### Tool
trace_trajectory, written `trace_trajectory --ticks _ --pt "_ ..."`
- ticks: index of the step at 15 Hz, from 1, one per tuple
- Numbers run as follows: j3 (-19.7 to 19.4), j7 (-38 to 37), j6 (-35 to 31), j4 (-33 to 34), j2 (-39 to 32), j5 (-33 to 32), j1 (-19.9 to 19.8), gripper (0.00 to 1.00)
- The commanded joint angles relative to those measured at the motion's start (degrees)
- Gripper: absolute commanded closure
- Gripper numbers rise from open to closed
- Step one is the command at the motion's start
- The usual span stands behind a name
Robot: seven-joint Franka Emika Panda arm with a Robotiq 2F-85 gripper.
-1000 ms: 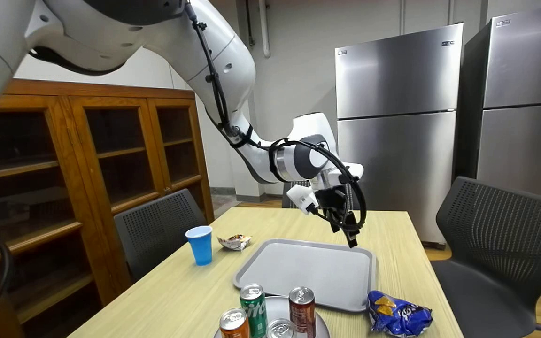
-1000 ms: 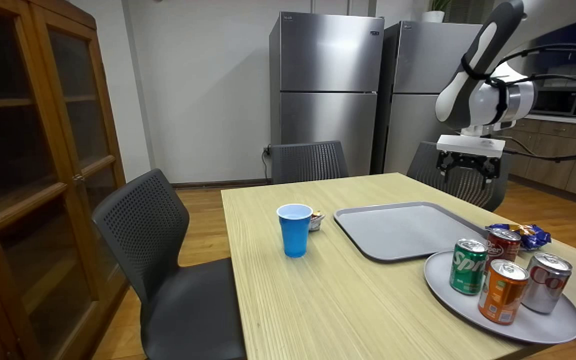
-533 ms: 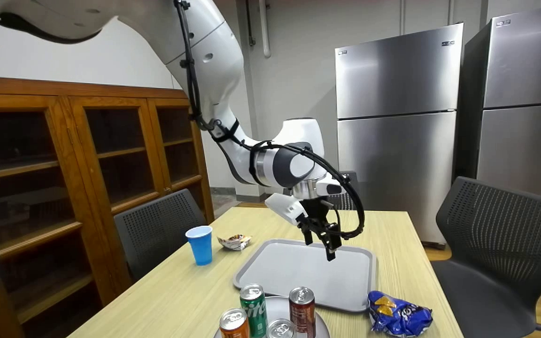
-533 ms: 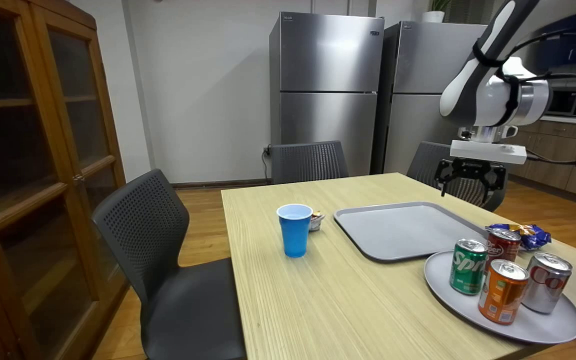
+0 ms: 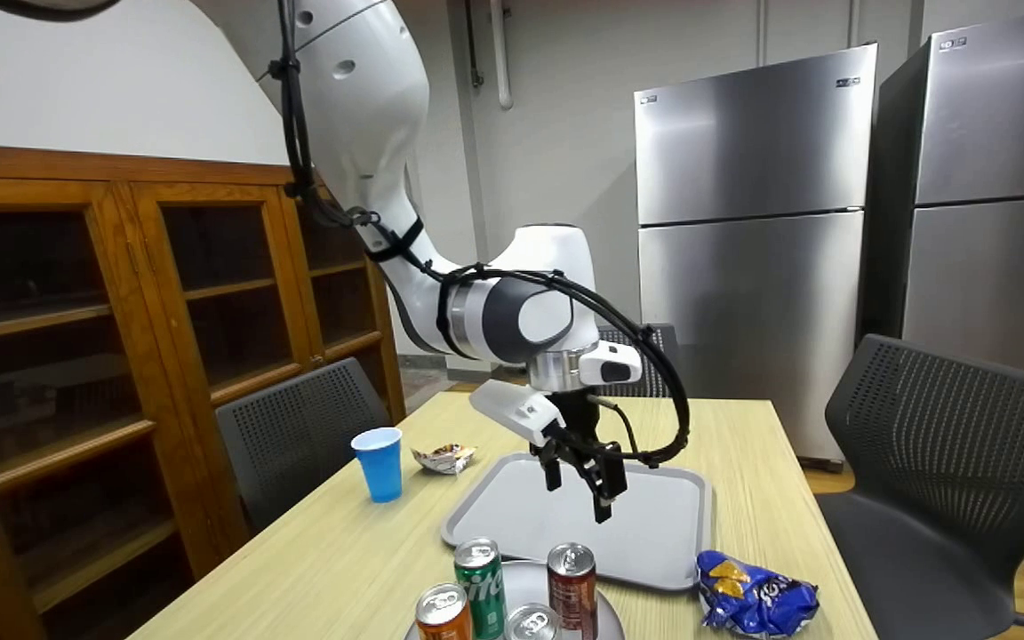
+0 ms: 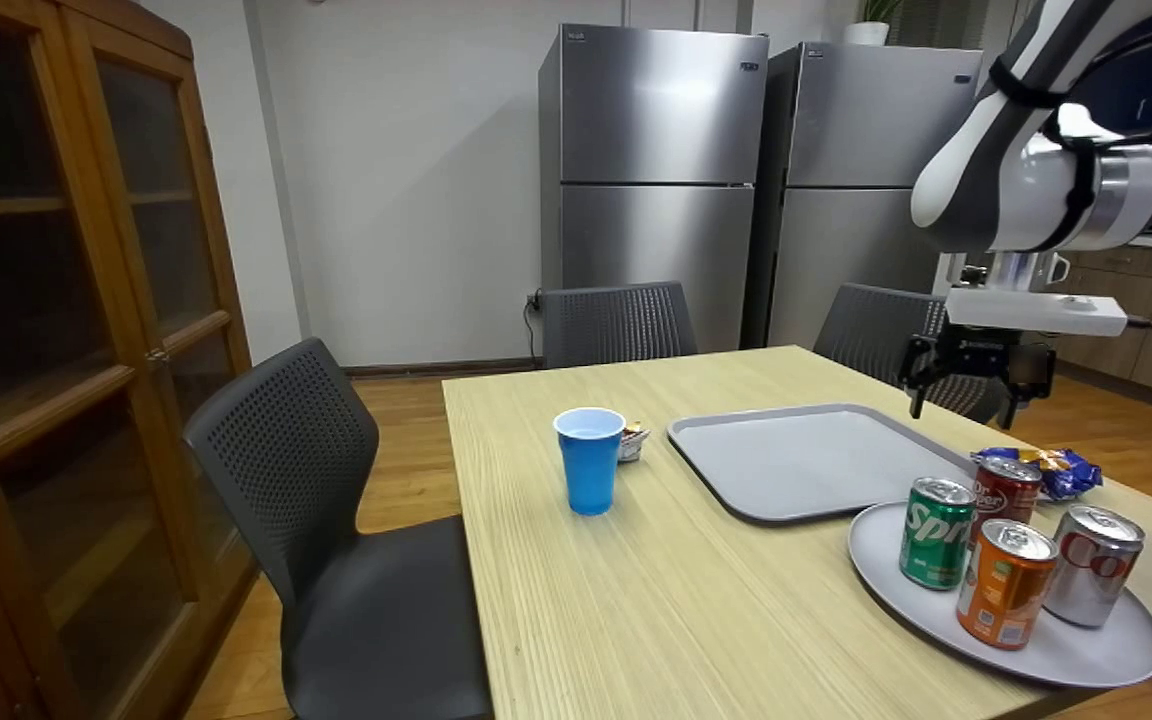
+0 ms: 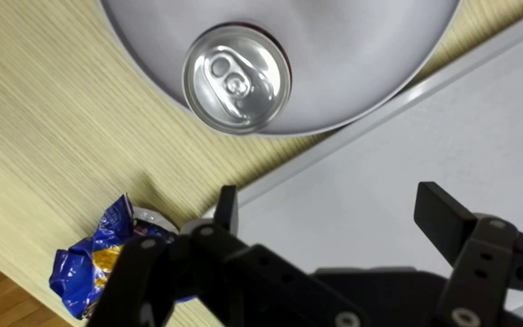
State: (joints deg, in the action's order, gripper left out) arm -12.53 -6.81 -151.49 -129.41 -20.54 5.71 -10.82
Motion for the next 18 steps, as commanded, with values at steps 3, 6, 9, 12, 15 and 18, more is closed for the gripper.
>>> trace_trajectory --ticks 3,6,9,12,15,18 --pt "-1.59 0.73 2.68 -7.45 7.25 -4.66 0.26 0.00" --pt "-2.80 -0.06 3.41 -9.78 9.15 -7.57 0.28 0.00" --pt "-3.80 -0.78 3.70 -11.84 10.46 -10.16 0.29 0.00" --pt "-3.27 -0.40 2.14 -13.64 10.80 -9.04 -0.06 0.00" --pt "-2.71 -0.40 0.67 -14.53 9.82 -7.98 -0.11 0.00" --pt "-2.49 -0.54 -0.39 -15.04 9.22 -7.40 -0.20 0.00"
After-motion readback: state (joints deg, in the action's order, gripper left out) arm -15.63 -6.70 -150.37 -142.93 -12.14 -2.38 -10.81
